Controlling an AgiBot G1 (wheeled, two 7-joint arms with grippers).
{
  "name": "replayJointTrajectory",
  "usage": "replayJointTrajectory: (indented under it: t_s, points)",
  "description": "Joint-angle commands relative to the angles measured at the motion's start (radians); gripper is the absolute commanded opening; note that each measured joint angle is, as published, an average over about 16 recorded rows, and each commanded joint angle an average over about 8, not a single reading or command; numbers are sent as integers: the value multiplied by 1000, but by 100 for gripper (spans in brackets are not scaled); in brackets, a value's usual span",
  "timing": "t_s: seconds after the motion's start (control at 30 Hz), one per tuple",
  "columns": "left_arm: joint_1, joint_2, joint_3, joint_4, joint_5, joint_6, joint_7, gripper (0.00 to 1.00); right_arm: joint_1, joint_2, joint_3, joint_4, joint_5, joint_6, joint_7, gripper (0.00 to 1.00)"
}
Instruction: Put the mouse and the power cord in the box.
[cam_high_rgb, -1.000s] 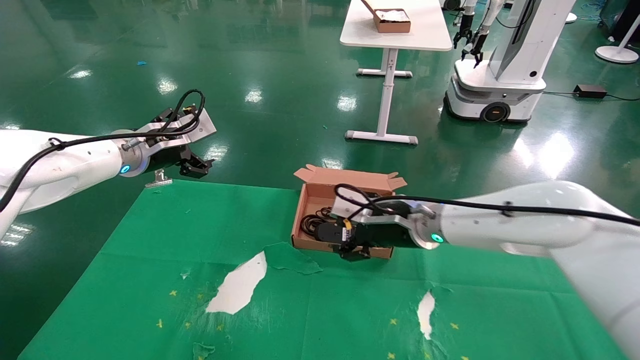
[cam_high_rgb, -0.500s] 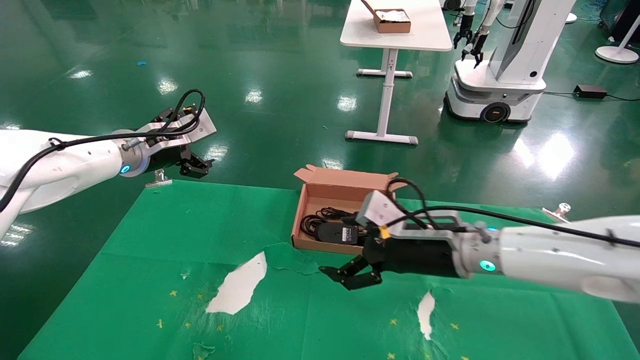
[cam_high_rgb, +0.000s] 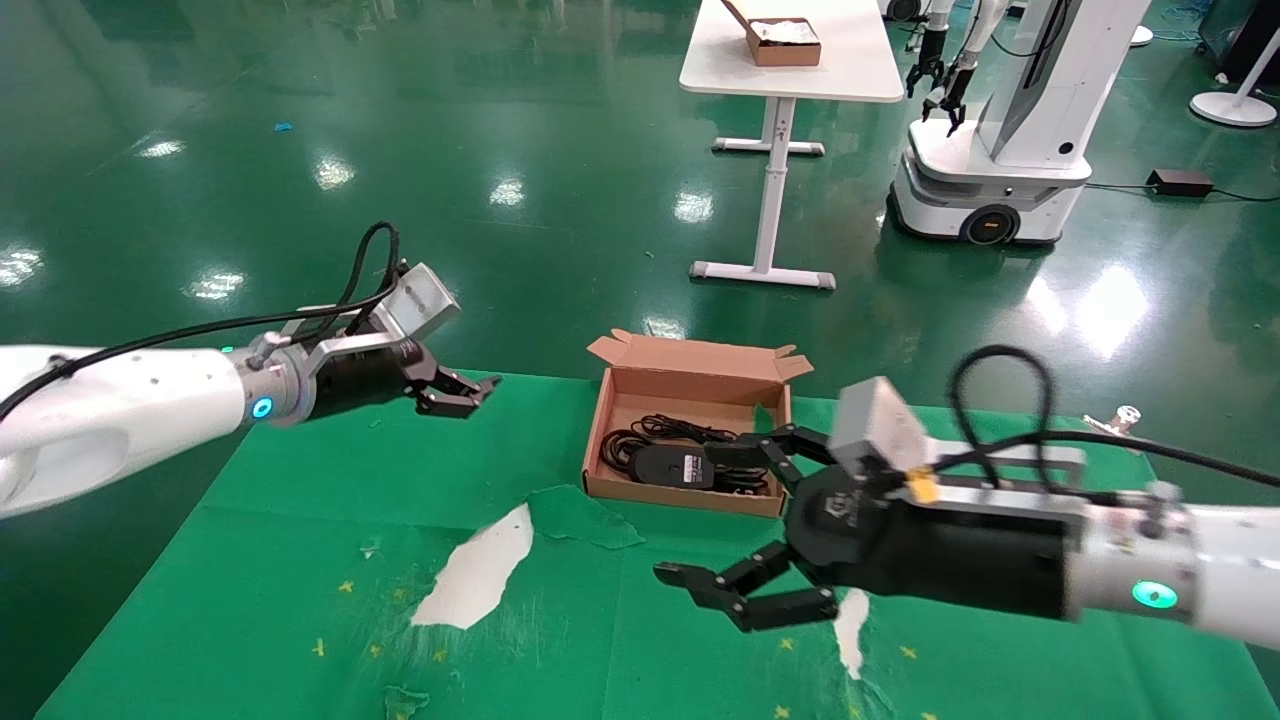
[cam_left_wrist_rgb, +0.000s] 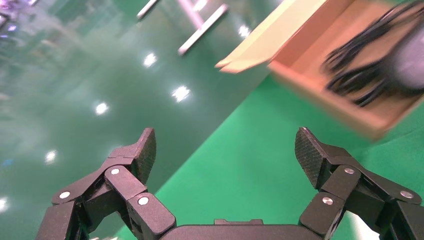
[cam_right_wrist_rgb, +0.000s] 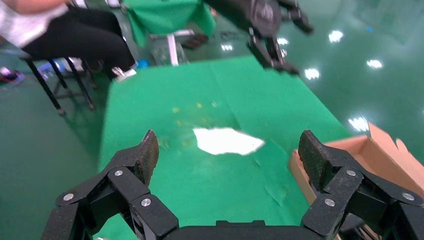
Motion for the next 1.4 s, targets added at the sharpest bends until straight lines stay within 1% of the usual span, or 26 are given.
replayJointTrajectory:
  t_s: [0.03, 0.47, 0.6, 0.7, 1.17, 1.23, 1.3, 1.4]
  points:
    - [26, -23, -27, -40, -23, 34, -13, 100, -21, 26, 25, 26, 35, -26, 3, 100]
    - [193, -167, -199, -293, -168, 252, -99, 100, -158, 190, 185, 195, 257, -190, 24, 100]
    - [245, -211, -252, -371, -213, 319, -125, 100, -187, 225, 219, 231, 305, -226, 28, 100]
    - [284, -245, -292, -430, -247, 370, -145, 100, -195, 235, 229, 241, 318, -236, 30, 100]
    - [465, -401, -478, -705, -404, 607, -238, 100, -195, 236, 227, 240, 319, -236, 29, 100]
    - [491, -424, -505, -744, -427, 640, -251, 95, -195, 236, 227, 240, 319, -236, 29, 100]
    - [516, -446, -531, -783, -449, 674, -264, 95, -195, 236, 227, 240, 319, -236, 29, 100]
    - [536, -463, -551, -812, -466, 699, -274, 91, -195, 236, 227, 240, 319, -236, 29, 100]
